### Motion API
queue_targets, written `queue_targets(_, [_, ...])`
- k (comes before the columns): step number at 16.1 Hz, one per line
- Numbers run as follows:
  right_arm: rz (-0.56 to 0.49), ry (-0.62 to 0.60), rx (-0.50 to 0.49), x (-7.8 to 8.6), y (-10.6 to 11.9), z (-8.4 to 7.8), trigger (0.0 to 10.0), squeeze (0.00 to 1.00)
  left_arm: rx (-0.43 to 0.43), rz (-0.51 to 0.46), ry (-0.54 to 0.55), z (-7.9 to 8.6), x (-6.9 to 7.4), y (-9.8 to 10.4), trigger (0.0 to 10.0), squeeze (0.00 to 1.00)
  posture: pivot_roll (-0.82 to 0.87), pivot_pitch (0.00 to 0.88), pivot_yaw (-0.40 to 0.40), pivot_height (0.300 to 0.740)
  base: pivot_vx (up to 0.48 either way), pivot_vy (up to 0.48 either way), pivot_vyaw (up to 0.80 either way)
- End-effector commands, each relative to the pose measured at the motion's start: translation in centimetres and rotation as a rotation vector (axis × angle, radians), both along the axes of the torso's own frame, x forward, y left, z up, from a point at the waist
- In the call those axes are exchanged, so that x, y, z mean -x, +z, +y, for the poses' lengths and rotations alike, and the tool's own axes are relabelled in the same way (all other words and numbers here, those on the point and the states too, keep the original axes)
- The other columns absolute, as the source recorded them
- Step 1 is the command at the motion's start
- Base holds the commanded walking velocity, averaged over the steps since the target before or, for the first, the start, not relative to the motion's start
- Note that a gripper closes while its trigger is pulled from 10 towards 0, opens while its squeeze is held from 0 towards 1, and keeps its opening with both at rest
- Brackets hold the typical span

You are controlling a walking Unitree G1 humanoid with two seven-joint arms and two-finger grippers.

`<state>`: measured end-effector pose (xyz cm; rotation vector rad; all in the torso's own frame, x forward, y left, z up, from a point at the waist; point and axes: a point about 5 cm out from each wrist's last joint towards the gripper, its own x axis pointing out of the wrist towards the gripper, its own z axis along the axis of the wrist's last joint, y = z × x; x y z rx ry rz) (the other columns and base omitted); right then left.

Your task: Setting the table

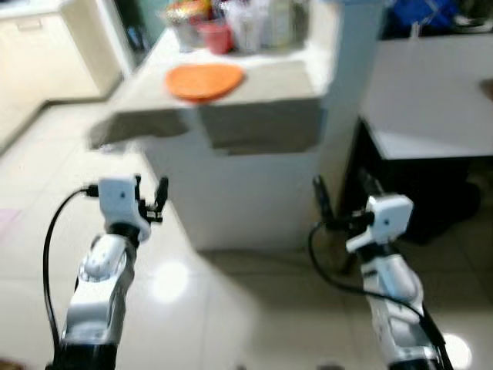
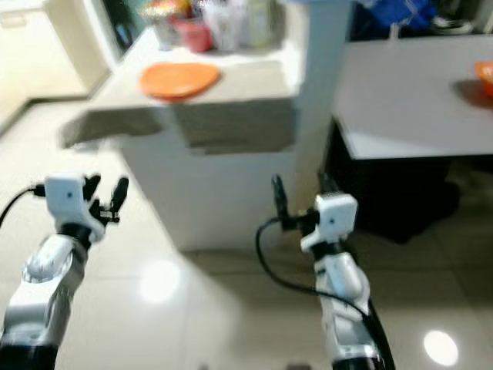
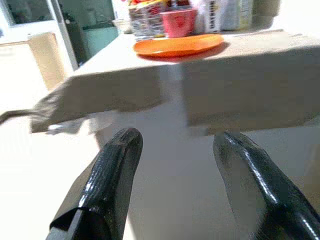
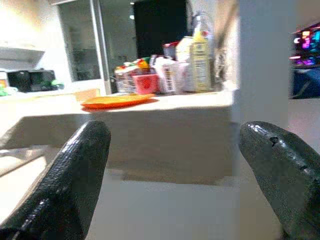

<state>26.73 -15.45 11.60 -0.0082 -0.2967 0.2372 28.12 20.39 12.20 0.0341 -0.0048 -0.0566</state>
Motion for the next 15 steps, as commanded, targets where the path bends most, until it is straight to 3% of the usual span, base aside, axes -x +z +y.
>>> queue_targets(1, [-0.006, -0.006, 0.014, -0.2, 0.2, -0.3, 10.0, 0.0, -0.008, -0.014, -0.015, -0.4, -0.1, 0.4, 10.0, 0.0, -0.22, 0.0, 0.128, 0.74, 0.0, 0.0, 0.0])
queue_targets(9, [-0.016, -0.025, 0.025, -0.5, 0.5, 0.1, 10.0, 0.0, -0.004, -0.014, -0.025, -0.8, 0.1, 0.6, 10.0, 0.0, -0.21, 0.0, 0.138, 0.74, 0.0, 0.0, 0.0])
queue_targets(15, [-0.02, -0.001, 0.048, -0.4, 0.4, 0.4, 10.0, 0.0, 0.008, -0.031, -0.041, -1.6, -0.3, 1.2, 10.0, 0.0, -0.21, 0.0, 0.125, 0.74, 0.444, 0.0, 0.0])
